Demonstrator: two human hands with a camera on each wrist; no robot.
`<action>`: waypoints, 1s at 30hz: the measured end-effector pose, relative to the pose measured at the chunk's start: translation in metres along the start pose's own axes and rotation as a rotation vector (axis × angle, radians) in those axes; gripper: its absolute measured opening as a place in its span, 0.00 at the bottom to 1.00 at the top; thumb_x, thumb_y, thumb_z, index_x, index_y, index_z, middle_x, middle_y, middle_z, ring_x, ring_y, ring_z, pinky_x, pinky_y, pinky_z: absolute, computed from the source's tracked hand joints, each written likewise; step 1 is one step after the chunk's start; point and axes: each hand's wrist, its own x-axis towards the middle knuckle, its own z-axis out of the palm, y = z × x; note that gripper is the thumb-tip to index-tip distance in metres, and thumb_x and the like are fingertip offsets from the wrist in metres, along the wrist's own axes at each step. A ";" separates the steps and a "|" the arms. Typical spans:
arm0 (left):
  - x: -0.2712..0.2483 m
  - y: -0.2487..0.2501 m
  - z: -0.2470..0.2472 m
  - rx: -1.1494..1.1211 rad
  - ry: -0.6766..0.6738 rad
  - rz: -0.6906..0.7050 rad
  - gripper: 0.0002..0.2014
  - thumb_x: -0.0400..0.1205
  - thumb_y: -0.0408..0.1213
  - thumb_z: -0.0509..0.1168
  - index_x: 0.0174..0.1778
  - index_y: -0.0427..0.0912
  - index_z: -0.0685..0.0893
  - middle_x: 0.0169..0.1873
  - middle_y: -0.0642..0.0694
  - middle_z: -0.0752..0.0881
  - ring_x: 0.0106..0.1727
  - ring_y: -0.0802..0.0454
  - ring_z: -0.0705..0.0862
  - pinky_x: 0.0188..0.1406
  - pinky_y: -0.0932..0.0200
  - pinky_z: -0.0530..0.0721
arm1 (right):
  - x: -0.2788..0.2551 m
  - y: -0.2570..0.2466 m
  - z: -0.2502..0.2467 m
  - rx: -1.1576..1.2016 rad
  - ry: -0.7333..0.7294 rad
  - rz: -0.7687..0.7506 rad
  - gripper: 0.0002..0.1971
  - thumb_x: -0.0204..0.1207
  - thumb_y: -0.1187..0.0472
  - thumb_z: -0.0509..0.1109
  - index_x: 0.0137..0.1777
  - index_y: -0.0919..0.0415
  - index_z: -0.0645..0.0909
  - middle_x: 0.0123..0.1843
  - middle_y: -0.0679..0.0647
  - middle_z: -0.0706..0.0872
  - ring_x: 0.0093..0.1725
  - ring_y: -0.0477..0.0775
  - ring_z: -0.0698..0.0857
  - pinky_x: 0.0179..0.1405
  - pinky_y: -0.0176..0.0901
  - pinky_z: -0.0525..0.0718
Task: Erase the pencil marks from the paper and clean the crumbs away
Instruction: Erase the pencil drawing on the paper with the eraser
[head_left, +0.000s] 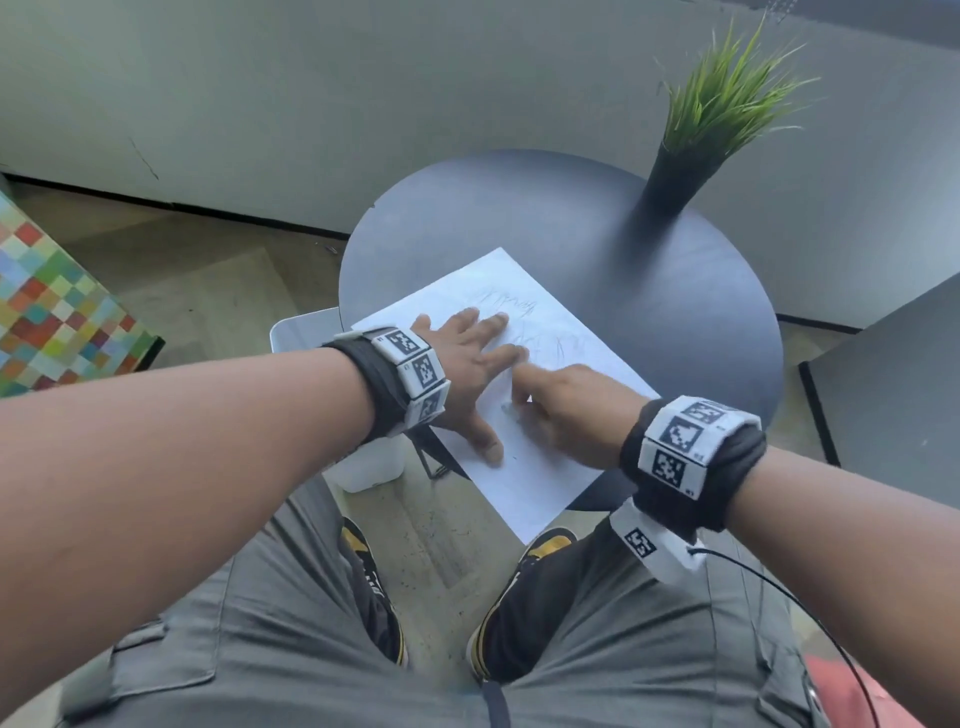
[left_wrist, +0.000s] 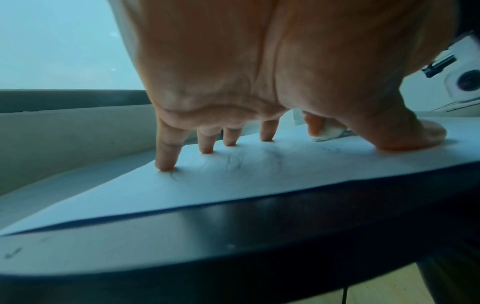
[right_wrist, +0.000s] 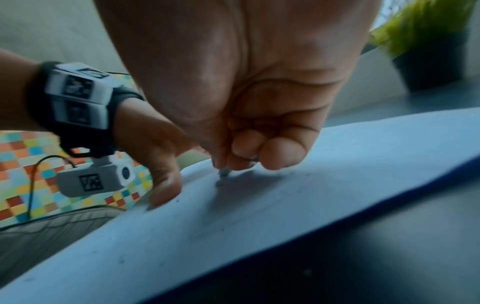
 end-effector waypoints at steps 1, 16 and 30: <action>0.000 0.000 0.000 -0.001 -0.012 -0.005 0.63 0.59 0.81 0.68 0.85 0.63 0.45 0.87 0.50 0.37 0.87 0.42 0.38 0.76 0.21 0.57 | 0.002 0.002 -0.004 0.011 0.005 0.012 0.09 0.84 0.51 0.60 0.58 0.53 0.73 0.43 0.51 0.81 0.44 0.60 0.80 0.45 0.48 0.78; 0.002 0.000 -0.001 0.026 -0.055 -0.043 0.66 0.60 0.81 0.66 0.85 0.62 0.34 0.87 0.51 0.33 0.87 0.41 0.37 0.73 0.20 0.61 | 0.020 0.016 -0.018 0.032 0.129 0.306 0.11 0.82 0.53 0.60 0.58 0.58 0.72 0.52 0.63 0.83 0.47 0.65 0.81 0.43 0.49 0.80; -0.003 0.006 -0.009 0.014 -0.080 -0.027 0.65 0.64 0.76 0.70 0.87 0.60 0.35 0.87 0.46 0.33 0.87 0.37 0.36 0.78 0.25 0.54 | 0.004 -0.009 -0.003 0.034 -0.086 -0.044 0.10 0.83 0.56 0.61 0.61 0.54 0.73 0.50 0.55 0.83 0.47 0.61 0.80 0.50 0.51 0.81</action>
